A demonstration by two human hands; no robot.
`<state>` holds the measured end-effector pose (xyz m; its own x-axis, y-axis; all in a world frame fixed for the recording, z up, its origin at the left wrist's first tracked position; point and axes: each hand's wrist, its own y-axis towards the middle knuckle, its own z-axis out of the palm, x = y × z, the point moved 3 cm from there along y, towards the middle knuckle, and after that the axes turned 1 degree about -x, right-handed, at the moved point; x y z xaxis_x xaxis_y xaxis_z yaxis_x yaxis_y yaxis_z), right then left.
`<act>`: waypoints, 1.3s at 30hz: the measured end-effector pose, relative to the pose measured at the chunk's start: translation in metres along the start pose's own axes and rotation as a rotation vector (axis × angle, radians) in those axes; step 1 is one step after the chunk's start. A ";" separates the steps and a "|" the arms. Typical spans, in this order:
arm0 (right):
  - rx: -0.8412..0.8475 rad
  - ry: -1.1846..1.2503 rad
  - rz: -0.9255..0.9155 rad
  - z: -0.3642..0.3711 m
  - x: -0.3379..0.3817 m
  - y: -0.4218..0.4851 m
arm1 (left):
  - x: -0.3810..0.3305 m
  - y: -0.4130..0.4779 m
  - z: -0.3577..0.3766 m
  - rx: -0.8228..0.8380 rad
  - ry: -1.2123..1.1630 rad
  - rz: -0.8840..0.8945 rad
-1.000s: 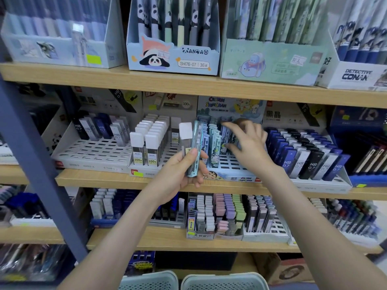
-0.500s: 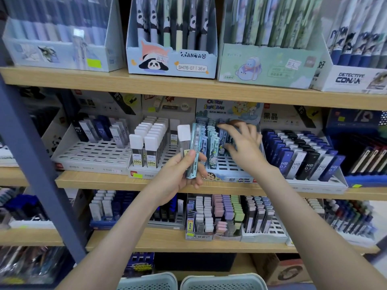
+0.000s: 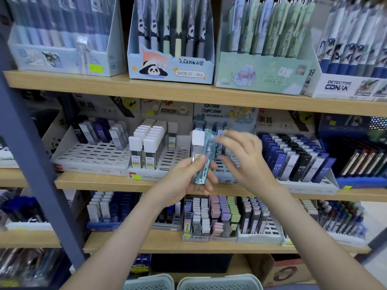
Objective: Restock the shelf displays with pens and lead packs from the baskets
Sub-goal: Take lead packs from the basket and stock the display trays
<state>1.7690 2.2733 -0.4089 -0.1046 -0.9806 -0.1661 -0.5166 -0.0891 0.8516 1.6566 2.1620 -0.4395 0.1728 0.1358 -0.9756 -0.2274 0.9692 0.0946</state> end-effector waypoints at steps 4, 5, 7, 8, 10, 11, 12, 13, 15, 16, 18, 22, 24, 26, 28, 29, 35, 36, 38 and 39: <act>0.004 -0.070 -0.265 -0.005 0.011 -0.012 | -0.003 -0.003 0.012 0.127 -0.013 -0.054; 0.011 -0.083 -0.280 -0.006 0.011 -0.014 | -0.003 -0.003 0.013 0.148 -0.005 -0.067; 0.019 -0.109 -0.310 -0.007 0.011 -0.018 | -0.003 -0.005 0.016 0.175 0.023 -0.092; 0.021 -0.124 -0.323 -0.007 0.012 -0.019 | -0.002 -0.005 0.017 0.185 0.038 -0.109; 0.022 -0.143 -0.316 -0.008 0.010 -0.020 | 0.000 -0.005 0.018 0.202 0.060 -0.134; 0.017 -0.145 -0.289 -0.009 0.008 -0.021 | 0.001 -0.005 0.018 0.202 0.065 -0.135; 0.006 -0.127 -0.231 -0.011 0.003 -0.021 | 0.002 -0.004 0.017 0.189 0.063 -0.128; -0.003 -0.076 -0.129 -0.012 -0.003 -0.020 | 0.001 -0.003 0.015 0.163 0.058 -0.113; -0.045 0.111 0.258 -0.015 -0.016 -0.016 | 0.000 0.000 0.007 0.077 0.052 -0.071; -0.059 0.224 0.498 -0.015 -0.024 -0.015 | 0.000 0.001 0.003 0.029 0.061 -0.049; 0.014 0.406 0.865 -0.005 -0.039 -0.019 | 0.000 0.003 -0.004 -0.041 0.098 -0.007; 0.179 0.420 0.997 0.013 -0.051 -0.023 | 0.002 0.004 -0.010 -0.091 0.139 0.017; 0.192 0.410 1.002 0.017 -0.052 -0.021 | 0.003 0.005 -0.011 -0.090 0.146 0.020; 0.211 0.411 0.997 0.019 -0.052 -0.017 | 0.004 0.006 -0.012 -0.082 0.149 0.016; 0.238 0.399 0.985 0.019 -0.054 -0.013 | 0.005 0.007 -0.013 -0.071 0.155 0.018; 0.258 0.389 0.982 0.019 -0.054 -0.012 | 0.005 0.007 -0.013 -0.067 0.158 0.023; 0.309 0.372 0.983 0.018 -0.057 -0.004 | 0.006 0.008 -0.013 -0.063 0.165 0.042; 0.313 0.363 0.973 0.018 -0.057 -0.004 | 0.006 0.008 -0.013 -0.066 0.162 0.048; 0.326 0.334 0.956 0.021 -0.057 -0.004 | 0.007 0.008 -0.013 -0.075 0.150 0.058; 0.334 0.320 0.950 0.021 -0.058 -0.004 | 0.007 0.009 -0.013 -0.081 0.140 0.062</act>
<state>1.7589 2.3341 -0.4130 -0.3850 -0.6266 0.6776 -0.5530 0.7445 0.3742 1.6438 2.1689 -0.4482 0.0225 0.1594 -0.9870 -0.3107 0.9394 0.1446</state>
